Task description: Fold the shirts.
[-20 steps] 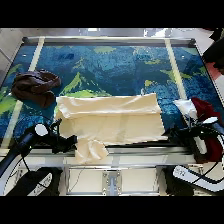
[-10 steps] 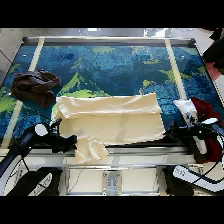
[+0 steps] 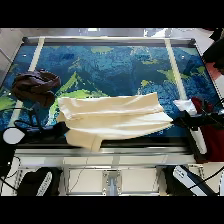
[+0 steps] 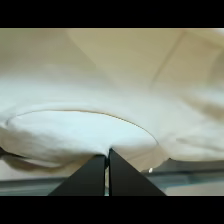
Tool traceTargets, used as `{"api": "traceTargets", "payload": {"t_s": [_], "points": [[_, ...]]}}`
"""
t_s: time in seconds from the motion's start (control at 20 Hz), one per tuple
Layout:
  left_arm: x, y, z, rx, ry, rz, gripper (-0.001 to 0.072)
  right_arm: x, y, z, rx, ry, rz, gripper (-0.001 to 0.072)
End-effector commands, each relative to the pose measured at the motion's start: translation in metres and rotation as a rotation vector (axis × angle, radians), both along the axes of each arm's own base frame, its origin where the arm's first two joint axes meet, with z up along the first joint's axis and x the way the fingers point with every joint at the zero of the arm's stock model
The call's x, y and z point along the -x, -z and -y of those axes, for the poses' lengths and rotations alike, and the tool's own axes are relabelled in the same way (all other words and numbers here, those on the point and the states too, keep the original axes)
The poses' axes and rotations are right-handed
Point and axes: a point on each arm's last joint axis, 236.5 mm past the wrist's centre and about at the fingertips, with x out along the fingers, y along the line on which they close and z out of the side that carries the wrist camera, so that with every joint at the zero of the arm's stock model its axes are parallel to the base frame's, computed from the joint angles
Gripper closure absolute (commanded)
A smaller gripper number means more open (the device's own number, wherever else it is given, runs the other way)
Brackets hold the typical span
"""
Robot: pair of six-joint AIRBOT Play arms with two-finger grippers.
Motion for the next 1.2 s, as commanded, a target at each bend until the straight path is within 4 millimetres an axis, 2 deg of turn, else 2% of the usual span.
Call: {"api": "traceTargets", "payload": {"t_s": [0.0,0.1,0.2,0.35,0.45,0.55,0.7,0.85,1.0,1.15], "points": [[-0.053,-0.053,-0.022,-0.019,-0.087,0.264,0.0694,-0.023,-0.016,-0.009,0.063,-0.026,0.095,0.0698],[-0.085,-0.053,-0.028,-0.038,-0.098,0.288,0.0694,-0.051,-0.009,-0.021,0.11,-0.035,0.159,0.0699],[-0.113,-0.036,-0.044,-0.114,-0.084,0.258,0.0694,-0.083,-0.006,-0.015,0.162,0.027,0.205,0.0699],[-0.149,-0.012,-0.051,-0.151,-0.056,0.194,0.0693,-0.128,-0.014,-0.006,0.158,0.078,0.243,0.0699],[-0.175,-0.004,-0.054,-0.169,-0.049,0.197,0.0694,-0.155,-0.02,-0.012,0.142,0.061,0.266,0.0699],[-0.194,0.009,-0.057,-0.184,-0.057,0.2,0.0694,-0.178,-0.01,-0.024,0.149,0.027,0.273,0.0698],[-0.205,0.034,-0.057,-0.204,-0.055,0.179,0.0693,-0.21,0.018,-0.044,0.169,0.004,0.286,0.0699],[-0.214,0.056,-0.051,-0.238,-0.016,0.184,0.0693,-0.228,0.052,-0.049,0.192,0.05,0.258,0.0698],[-0.225,0.069,-0.053,-0.253,-0.035,0.196,0.0693,-0.223,0.086,-0.035,0.235,0.11,0.159,0.0699],[-0.227,0.076,-0.054,-0.258,-0.041,0.19,0.0693,-0.218,0.099,-0.027,0.268,0.117,0.119,0.0698]]}}
